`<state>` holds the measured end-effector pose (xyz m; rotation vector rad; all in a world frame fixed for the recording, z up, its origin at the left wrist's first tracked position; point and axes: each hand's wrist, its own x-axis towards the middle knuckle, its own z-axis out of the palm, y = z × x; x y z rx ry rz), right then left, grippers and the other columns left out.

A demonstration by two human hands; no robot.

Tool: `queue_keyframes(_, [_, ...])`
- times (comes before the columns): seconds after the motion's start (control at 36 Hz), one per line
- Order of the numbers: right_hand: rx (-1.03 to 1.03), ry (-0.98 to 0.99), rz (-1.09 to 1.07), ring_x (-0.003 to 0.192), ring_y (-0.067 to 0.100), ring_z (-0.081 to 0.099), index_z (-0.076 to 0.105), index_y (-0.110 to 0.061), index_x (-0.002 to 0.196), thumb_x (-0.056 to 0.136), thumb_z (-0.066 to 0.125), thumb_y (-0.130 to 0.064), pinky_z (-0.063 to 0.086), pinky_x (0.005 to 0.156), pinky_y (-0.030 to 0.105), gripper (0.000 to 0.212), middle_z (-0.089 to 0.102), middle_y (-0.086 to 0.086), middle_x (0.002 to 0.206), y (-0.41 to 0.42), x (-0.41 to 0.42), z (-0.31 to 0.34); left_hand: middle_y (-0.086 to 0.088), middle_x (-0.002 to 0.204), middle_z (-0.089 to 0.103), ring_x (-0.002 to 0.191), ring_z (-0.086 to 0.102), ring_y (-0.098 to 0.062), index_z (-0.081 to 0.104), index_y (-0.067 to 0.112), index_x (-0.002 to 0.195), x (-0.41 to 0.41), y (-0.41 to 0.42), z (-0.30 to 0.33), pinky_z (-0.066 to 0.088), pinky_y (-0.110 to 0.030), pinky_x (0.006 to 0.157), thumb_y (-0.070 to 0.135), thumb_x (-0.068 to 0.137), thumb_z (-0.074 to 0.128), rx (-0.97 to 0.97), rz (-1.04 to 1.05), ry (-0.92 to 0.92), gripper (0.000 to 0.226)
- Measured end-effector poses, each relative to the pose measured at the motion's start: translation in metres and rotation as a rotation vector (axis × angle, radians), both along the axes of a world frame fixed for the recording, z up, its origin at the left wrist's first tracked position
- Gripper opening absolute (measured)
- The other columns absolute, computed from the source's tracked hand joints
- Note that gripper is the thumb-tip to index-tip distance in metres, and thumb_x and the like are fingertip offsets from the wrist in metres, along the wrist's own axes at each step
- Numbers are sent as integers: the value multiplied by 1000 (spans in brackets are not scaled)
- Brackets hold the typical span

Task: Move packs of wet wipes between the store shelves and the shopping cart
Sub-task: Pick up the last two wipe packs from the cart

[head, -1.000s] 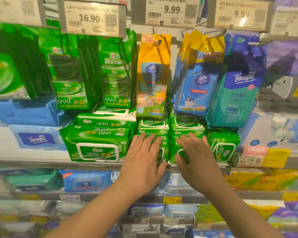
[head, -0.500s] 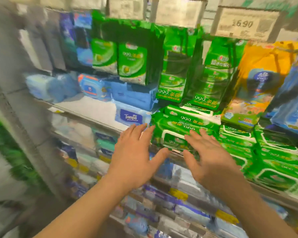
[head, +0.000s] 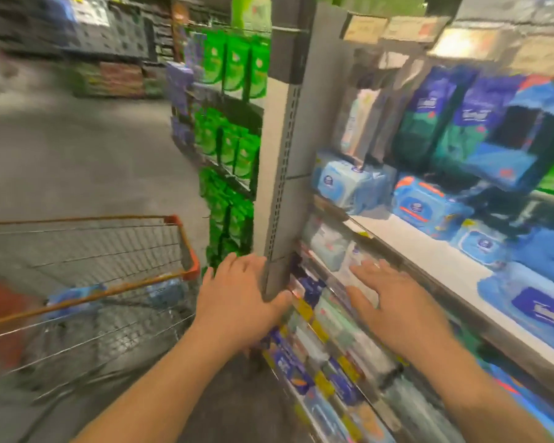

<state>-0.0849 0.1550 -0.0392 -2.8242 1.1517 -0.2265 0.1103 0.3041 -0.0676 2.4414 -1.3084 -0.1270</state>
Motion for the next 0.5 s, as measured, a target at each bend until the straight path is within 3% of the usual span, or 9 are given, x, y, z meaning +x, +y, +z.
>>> queue_keyframes(0.19, [52, 83, 232, 150, 18, 32, 43, -33, 152, 103, 43, -53, 24, 122, 38, 54, 42, -8, 159, 28, 152, -20, 7, 158, 35, 147, 28, -19, 35, 31, 151, 108, 73, -27, 30, -46, 118, 82, 77, 33, 12, 287, 67, 90])
queue_keyframes(0.5, [120, 185, 526, 154, 20, 23, 32, -37, 157, 102, 36, -60, 24, 124, 45, 61, 33, -9, 164, 66, 351, -60, 7, 150, 46, 136, 43, -20, 42, 32, 146, 229, 158, -48, 37, -35, 110, 76, 81, 48, 68, 666, 118, 79])
